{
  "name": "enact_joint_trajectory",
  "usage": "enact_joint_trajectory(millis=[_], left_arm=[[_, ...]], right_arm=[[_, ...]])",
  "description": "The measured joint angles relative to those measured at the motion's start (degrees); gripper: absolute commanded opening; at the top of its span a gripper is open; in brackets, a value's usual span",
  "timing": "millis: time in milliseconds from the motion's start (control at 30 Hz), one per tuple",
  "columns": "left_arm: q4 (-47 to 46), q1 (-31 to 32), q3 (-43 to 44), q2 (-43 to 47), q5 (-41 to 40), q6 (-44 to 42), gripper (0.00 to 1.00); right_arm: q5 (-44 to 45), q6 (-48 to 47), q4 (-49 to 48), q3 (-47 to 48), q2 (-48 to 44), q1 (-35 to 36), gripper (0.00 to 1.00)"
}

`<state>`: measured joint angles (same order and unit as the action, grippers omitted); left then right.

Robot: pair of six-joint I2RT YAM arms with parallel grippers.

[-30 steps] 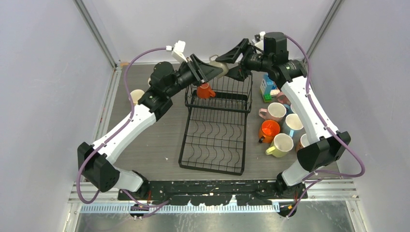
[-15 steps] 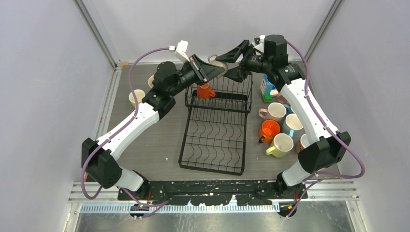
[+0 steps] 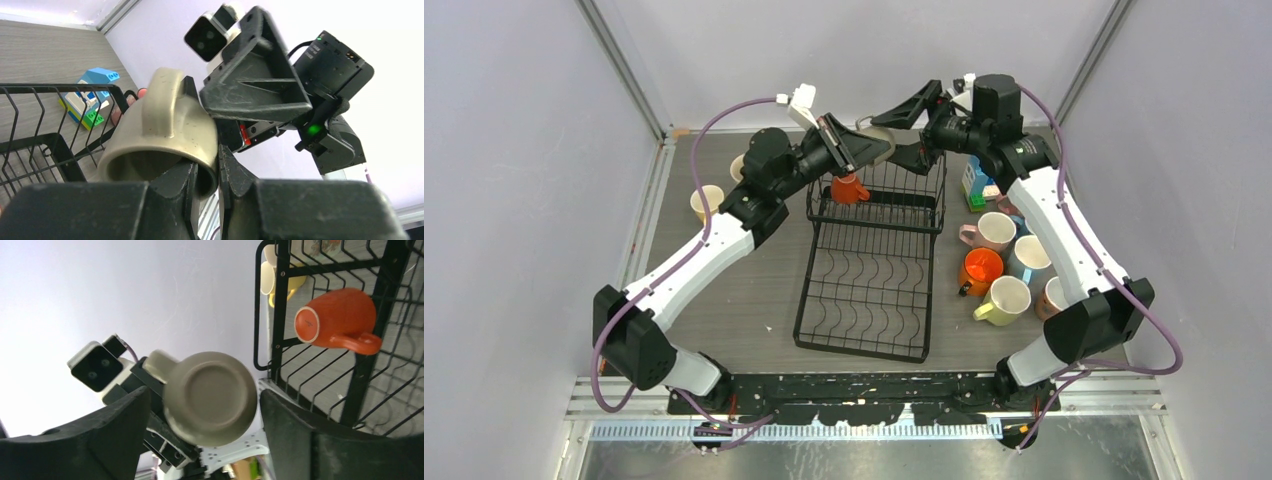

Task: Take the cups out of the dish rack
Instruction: Place the cup at the center of the board.

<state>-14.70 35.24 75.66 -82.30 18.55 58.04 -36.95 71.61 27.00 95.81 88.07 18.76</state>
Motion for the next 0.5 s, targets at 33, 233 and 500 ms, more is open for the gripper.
enact_joint_trajectory(millis=[33, 233, 500], left_arm=[[0.0, 0.0, 0.0, 0.0, 0.0, -0.2, 0.0], [1.1, 0.3, 0.0, -0.3, 0.0, -1.7, 0.0], [8.2, 0.3, 0.3, 0.0, -2.2, -5.2, 0.0]], right_arm=[[0.2, -0.5, 0.1, -0.1, -0.3, 0.0, 0.99], [3.0, -4.0, 2.0, -0.1, -2.3, 0.0, 1.0], [10.4, -9.8, 7.9, -0.2, -7.5, -0.3, 1.0]])
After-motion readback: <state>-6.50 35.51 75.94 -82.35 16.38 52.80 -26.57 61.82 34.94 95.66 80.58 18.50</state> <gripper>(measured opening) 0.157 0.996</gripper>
